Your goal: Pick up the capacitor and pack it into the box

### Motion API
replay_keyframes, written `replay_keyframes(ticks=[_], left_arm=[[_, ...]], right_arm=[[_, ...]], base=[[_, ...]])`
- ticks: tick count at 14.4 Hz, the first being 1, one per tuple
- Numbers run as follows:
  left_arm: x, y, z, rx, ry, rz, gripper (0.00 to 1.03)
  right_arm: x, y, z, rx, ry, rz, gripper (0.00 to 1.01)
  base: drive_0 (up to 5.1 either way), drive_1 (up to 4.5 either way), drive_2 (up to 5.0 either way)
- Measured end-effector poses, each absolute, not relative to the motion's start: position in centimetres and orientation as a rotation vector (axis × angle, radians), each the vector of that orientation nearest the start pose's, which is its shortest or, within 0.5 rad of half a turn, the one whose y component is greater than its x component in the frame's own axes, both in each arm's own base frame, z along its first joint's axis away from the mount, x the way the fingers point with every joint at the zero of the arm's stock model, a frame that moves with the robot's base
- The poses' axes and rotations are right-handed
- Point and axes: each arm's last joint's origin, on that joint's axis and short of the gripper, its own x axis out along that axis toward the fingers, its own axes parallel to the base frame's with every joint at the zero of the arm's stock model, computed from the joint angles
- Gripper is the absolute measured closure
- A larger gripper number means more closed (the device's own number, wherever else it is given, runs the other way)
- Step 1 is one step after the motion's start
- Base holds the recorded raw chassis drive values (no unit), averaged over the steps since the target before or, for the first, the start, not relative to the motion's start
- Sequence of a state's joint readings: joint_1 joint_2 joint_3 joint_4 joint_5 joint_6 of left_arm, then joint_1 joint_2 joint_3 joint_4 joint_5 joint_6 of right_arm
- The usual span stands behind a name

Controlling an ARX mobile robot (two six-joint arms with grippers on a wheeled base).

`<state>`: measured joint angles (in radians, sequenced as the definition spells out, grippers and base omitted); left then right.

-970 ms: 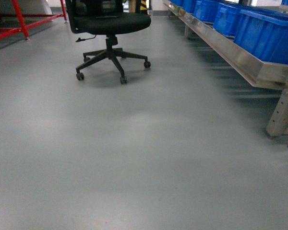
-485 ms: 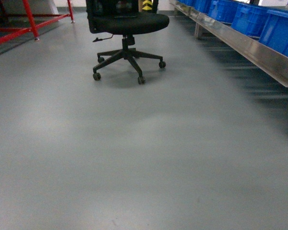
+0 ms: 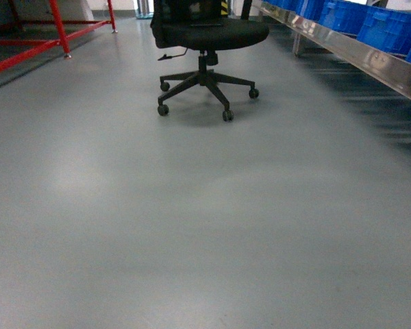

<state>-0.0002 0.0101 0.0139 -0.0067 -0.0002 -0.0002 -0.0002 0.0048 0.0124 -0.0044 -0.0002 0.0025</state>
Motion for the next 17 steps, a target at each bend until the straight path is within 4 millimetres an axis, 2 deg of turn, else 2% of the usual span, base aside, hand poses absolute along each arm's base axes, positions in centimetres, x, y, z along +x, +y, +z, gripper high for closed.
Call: replay_keyframes(ticks=[17], left_arm=[[9.75,0.00,16.67,0.000,0.004,0.000,0.59]], right_arm=[[9.72,0.00,16.71,0.002,-0.004,0.001,0.03]], base=[[-5.0,2.46,2.5]])
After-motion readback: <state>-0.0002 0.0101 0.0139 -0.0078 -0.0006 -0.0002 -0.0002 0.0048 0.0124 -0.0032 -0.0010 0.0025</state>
